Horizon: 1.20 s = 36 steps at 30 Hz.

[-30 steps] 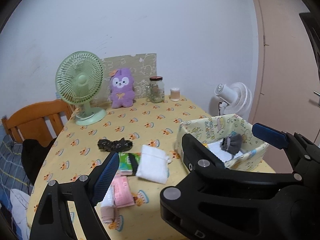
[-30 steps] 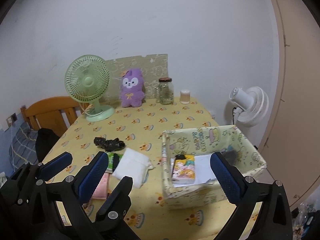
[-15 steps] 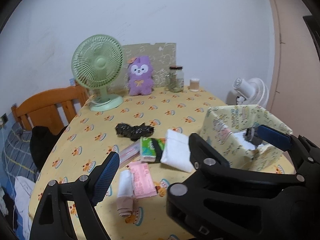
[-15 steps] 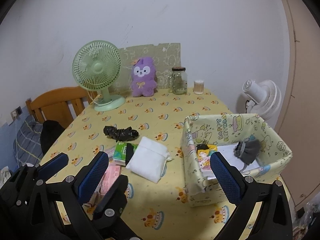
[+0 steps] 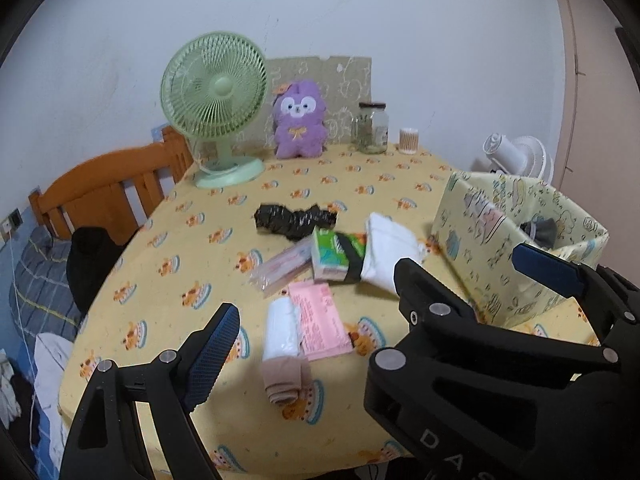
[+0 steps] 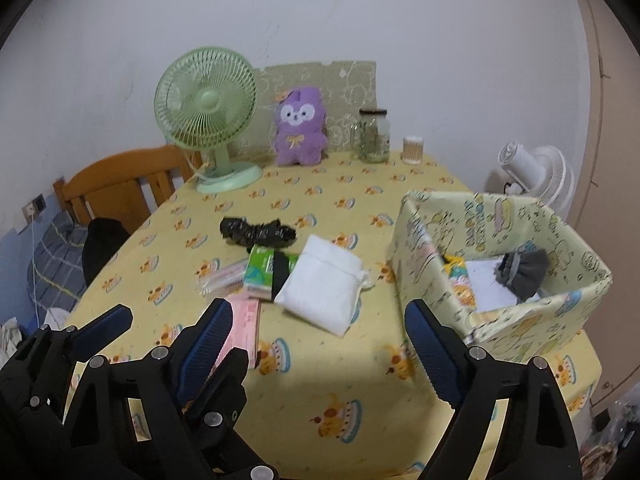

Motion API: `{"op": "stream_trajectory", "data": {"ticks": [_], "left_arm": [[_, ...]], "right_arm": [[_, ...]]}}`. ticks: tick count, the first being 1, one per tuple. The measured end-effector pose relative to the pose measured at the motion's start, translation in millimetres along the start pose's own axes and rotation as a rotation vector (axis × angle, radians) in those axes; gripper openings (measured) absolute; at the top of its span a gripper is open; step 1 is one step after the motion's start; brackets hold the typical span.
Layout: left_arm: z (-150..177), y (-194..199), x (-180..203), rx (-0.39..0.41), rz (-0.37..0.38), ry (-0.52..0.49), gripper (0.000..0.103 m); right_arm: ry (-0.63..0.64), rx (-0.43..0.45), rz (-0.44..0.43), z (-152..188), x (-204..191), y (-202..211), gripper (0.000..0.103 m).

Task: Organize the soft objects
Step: 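Withdraw both open tools from the storage box back over the table, then grasp the white-and-beige roll with the left tool while the right tool grasps the pink package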

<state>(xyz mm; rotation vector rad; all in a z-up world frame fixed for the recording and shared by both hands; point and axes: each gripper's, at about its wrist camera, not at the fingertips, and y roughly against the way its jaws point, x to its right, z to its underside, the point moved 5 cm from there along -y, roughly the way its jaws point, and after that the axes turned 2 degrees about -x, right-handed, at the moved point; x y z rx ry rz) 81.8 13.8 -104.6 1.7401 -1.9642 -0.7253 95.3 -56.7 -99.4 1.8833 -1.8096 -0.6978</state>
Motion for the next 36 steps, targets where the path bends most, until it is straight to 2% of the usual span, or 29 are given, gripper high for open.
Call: {"op": "stream_trajectory", "data": {"ticks": [8,11,16,24,27,31,36], "left_arm": [[14.7,-19.5,-18.9,-0.039,0.001,0.026,0.087],[20.3,-31.0,-25.5,-0.071,0.005,0.049,0.079],[26.7,-43.6,-31.0,-0.098,0.013,0.066,0.077],[38.4,-63.7,-41.6,-0.168,0.008,0.098,0.048],[38.5,-62.6,-43.2,-0.159,0.002,0.095,0.035],[37.4,-61.6,-48.0,-0.152,-0.007,0.101,0.030],[32.9,-63.1,-59.4,-0.138,-0.062,0.101,0.030]], "right_arm": [[0.021,-0.036,-0.025,13.4,-16.2,-19.1,0.090],[0.016,-0.054,-0.032,18.7,-19.5,-28.1,0.090],[0.014,-0.086,-0.036,24.5,-23.4,-43.9,0.090],[0.026,-0.134,-0.044,32.5,-29.6,-62.7,0.090],[0.029,-0.145,-0.058,33.7,-33.7,-67.0,0.090],[0.031,-0.153,-0.069,32.4,-37.9,-71.2,0.090],[0.023,-0.163,-0.081,29.9,-44.6,-77.8,0.089]]}}
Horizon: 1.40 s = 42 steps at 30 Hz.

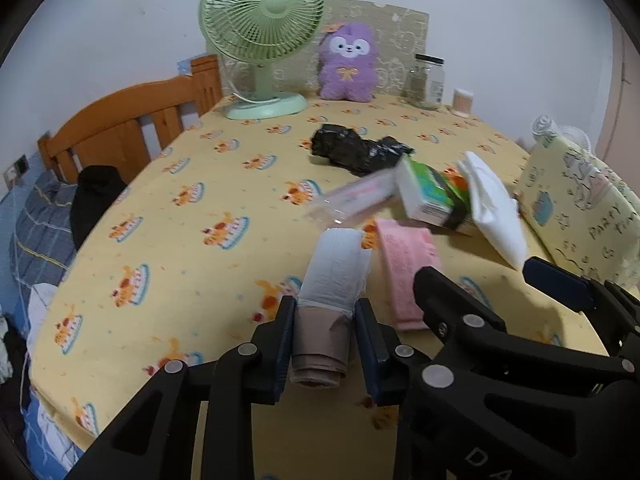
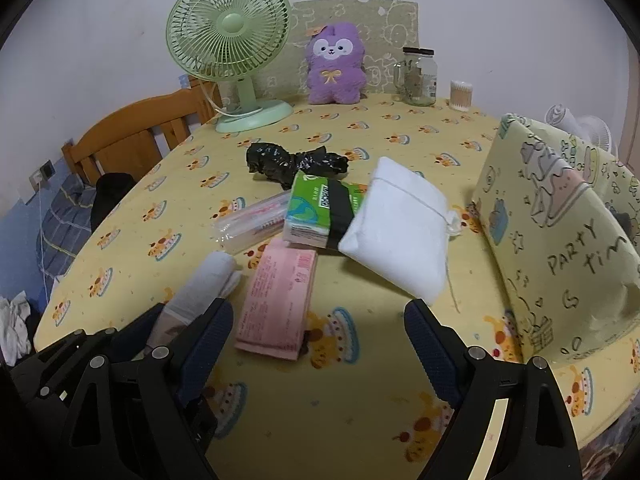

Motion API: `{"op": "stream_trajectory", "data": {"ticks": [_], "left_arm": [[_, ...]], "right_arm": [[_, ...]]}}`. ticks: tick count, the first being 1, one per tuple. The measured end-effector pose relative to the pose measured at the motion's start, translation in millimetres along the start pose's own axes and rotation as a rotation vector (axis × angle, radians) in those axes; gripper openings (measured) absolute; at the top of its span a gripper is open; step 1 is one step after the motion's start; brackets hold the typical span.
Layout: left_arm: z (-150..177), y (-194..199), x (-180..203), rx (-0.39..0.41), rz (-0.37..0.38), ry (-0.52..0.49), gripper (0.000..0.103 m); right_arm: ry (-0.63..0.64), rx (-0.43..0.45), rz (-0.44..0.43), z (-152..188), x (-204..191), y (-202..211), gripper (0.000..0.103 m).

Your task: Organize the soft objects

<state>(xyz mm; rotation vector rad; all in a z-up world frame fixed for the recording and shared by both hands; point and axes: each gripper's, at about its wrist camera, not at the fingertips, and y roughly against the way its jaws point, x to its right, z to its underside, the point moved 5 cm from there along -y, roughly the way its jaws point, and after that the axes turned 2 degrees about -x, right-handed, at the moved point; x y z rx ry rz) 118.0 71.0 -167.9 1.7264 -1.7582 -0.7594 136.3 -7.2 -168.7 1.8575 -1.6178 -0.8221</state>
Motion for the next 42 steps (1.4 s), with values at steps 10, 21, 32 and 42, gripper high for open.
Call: {"op": "stream_trajectory", "data": {"ticks": [10,21,32,42], "left_arm": [[-7.4,-13.6,-8.1,-0.007,-0.017,-0.021,0.032],[-9.9,-16.3,-10.4,0.001,0.007,-0.011,0.030],[0.5,-5.0,-7.7,-0.014,0.011,0.012,0.026],[2.4,19.1,0.4,0.026,0.013,0.016,0.024]], "right_arm": [[0.000,-0.035,0.007,-5.9,-11.3,-22.0,0.079],[0.016,-0.062,-0.033,-13.2,-20.9,-38.9,0.045],[0.040,-0.063,-0.053,-3.4,-21.1,-24.3,0.043],[0.048,-0.025,-0.057,-3.0,-17.1,1.0,0.043]]}}
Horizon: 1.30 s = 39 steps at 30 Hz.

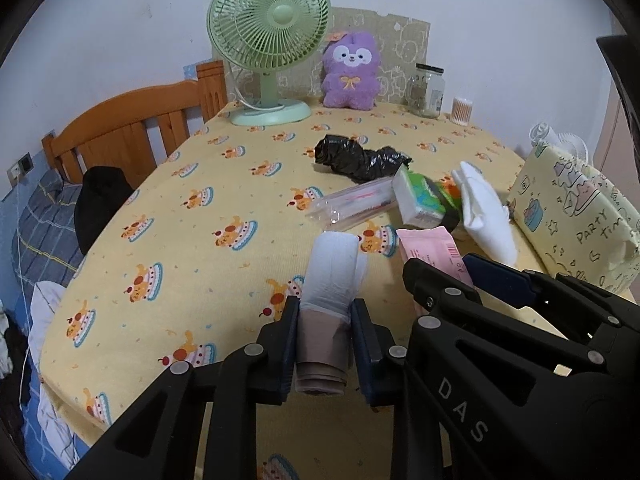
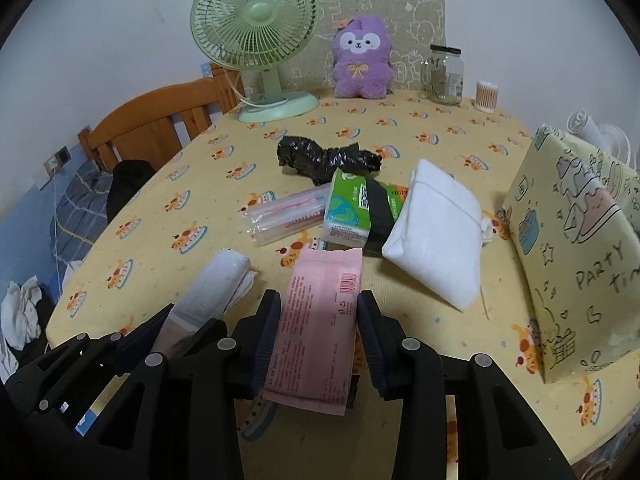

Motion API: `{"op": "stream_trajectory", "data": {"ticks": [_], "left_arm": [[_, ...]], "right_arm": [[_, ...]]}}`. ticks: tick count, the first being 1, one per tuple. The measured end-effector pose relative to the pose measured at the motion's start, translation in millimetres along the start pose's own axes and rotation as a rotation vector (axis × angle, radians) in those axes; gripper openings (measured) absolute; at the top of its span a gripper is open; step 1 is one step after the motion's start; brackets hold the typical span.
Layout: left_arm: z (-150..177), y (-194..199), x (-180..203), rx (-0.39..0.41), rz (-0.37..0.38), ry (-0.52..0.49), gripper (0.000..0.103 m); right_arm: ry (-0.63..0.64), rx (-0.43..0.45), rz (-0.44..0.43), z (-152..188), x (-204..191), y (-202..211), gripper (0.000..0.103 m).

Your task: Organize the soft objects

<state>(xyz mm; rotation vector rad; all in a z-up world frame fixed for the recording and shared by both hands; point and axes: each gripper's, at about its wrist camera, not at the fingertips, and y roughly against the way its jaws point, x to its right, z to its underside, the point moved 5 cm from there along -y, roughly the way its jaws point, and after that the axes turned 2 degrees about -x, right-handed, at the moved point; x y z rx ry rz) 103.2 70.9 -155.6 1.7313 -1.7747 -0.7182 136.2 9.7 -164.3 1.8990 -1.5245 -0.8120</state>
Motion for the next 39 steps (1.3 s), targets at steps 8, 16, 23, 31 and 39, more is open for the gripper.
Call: {"op": "stream_trajectory", "data": {"ticks": [8,16,23,31,39], "left_arm": [[-12.2,22.1,6.1,0.052,0.001,-0.003,0.024],[-31.1,39.0,17.8,0.096,0.019,-0.004,0.024],[-48.8,51.0,27.7,0.125,0.018,-0.011,0.024],[-68.4,62.5,38.3,0.151,0.017,-0.023,0.024],[-82.9,71.0,51.3,0.173,0.017,-0.037,0.024]], "right_arm": [[0.004,0.052,-0.003,-11.2,1.9,24.6,0.043],[0.000,0.104,0.012,-29.6,11.6,51.2,0.043],[-0.003,0.136,0.013,-45.5,20.0,68.3,0.043],[-0.010,0.166,0.012,-63.4,29.3,84.2,0.043],[-0.022,0.190,0.014,-77.5,41.3,97.4,0.043]]}}
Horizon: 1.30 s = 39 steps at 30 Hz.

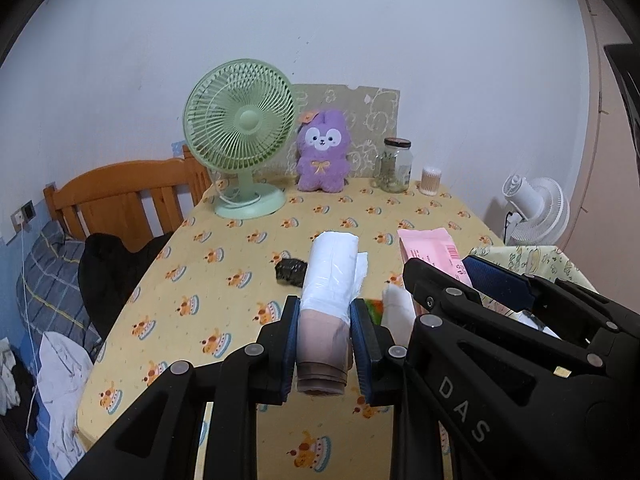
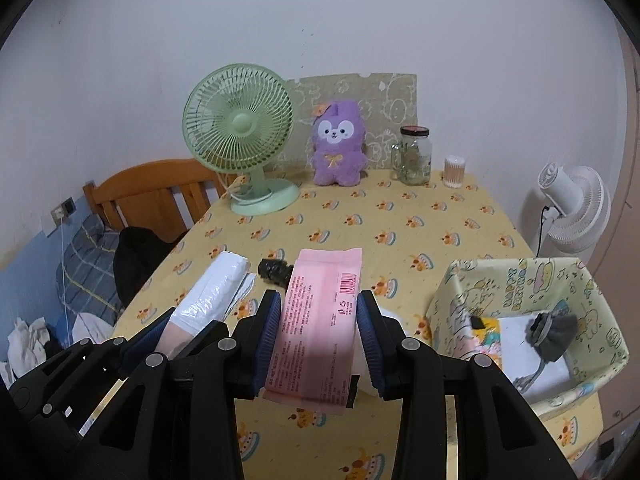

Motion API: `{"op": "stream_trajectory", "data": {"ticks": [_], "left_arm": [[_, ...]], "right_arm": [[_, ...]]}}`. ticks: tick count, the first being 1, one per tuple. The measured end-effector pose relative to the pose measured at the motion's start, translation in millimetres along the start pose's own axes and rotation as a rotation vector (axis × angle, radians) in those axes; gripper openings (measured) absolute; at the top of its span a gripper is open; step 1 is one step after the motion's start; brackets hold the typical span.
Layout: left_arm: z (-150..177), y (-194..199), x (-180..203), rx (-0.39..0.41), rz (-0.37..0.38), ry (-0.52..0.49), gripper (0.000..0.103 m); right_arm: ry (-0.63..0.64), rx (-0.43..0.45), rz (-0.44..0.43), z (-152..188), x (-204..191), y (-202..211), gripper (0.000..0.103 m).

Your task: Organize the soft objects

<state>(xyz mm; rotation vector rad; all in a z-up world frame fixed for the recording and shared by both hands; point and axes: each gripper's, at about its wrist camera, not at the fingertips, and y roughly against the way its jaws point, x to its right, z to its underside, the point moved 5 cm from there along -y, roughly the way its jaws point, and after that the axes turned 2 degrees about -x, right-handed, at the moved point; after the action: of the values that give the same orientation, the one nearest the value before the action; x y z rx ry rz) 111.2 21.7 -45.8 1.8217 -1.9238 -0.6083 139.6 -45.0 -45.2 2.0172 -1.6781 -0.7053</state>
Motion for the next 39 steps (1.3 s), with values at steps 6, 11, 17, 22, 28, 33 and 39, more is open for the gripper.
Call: {"op": "stream_trajectory", "data": {"ticks": [6,11,17,22,28,33,39], "left_arm": [[-8.1,-0.7,13.7,0.011,0.013,-0.007,0.024],[-15.8,-2.9,27.1,0.015,0.027,-0.018,0.024],[-24.3,-6.4,44.9,0.031,0.035,-0.035,0.024],[-29.8,-9.0,58.4,0.040,0.038,-0.052,0.024],[-34.8,-12.8,76.6,0.045,0.051,-0.069,0.024],[-38.5,-18.3,95.4,0.045,0.068,-0.086,0.024],[-40.8,-25.3,117.2,0.041,0.093,-0.102,0.024]], "right_arm": [[-0.004,0.011,0.014,-8.6,11.9,5.5,0.043],[-0.006,0.016,0.022,-14.3,25.2,7.0,0.043],[-0.012,0.036,0.029,-20.6,43.1,10.1,0.043],[-0.024,0.049,0.032,-24.9,58.4,11.2,0.043],[-0.037,0.059,0.036,-29.4,77.0,12.5,0.043],[-0.052,0.064,0.046,-30.9,95.7,13.6,0.043],[-0.077,0.068,0.067,-30.1,119.0,15.0,0.043]]}}
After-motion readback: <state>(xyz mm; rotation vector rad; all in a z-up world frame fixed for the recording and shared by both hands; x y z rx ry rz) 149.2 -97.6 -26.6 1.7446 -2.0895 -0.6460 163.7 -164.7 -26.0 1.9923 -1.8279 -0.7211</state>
